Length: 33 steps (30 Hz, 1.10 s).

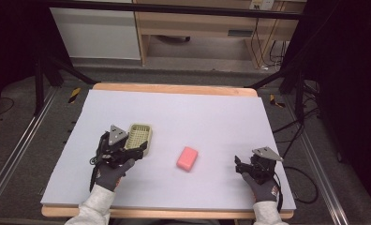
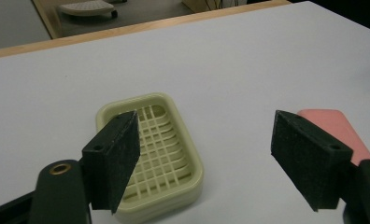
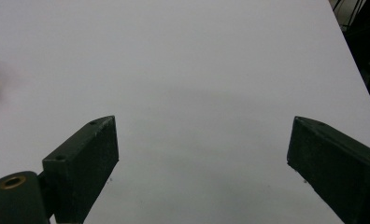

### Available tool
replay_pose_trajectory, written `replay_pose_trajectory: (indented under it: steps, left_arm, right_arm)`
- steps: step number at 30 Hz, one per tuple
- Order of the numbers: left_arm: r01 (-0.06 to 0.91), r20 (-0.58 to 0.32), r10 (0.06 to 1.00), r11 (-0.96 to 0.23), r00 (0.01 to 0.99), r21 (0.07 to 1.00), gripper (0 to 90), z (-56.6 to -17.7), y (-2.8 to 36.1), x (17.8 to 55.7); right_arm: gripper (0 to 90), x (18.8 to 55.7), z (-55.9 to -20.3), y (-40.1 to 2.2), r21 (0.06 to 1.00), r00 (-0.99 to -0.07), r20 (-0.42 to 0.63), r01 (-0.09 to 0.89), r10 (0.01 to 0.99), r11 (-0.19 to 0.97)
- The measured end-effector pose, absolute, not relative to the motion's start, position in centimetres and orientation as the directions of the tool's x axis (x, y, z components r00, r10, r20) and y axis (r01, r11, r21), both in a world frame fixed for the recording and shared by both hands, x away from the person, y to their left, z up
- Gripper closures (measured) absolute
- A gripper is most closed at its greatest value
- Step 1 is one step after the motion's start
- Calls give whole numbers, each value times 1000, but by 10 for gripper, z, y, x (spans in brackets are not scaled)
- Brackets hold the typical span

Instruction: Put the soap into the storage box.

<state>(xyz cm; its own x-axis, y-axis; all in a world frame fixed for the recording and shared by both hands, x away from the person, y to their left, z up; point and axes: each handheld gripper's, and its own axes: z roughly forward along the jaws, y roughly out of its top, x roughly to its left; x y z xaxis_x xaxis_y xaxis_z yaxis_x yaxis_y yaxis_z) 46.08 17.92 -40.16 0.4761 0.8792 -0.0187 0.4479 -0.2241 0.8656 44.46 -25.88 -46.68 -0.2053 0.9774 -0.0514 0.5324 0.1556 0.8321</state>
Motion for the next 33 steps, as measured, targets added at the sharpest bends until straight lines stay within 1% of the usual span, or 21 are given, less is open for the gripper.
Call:
replay_pose_trajectory:
  steps: [5, 8, 12, 33]
  left_arm:
    - [448, -23, 875, -226, 484, 865, 235, -402, 172, 462]
    - [446, -5, 870, -248, 494, 860, 235, -404, 164, 464]
    - [451, -17, 863, -247, 505, 858, 235, -406, 156, 466]
    - [450, -10, 822, -302, 569, 840, 236, -413, 111, 471]
  right_arm:
    - [92, 445, -467, -259, 831, -202, -52, 535, 978, 155]
    - [92, 445, -467, -259, 831, -202, -52, 535, 978, 155]
    - [92, 445, -468, -259, 830, -200, -55, 536, 978, 156]
    - [93, 444, -467, -259, 833, -200, -54, 532, 978, 155]
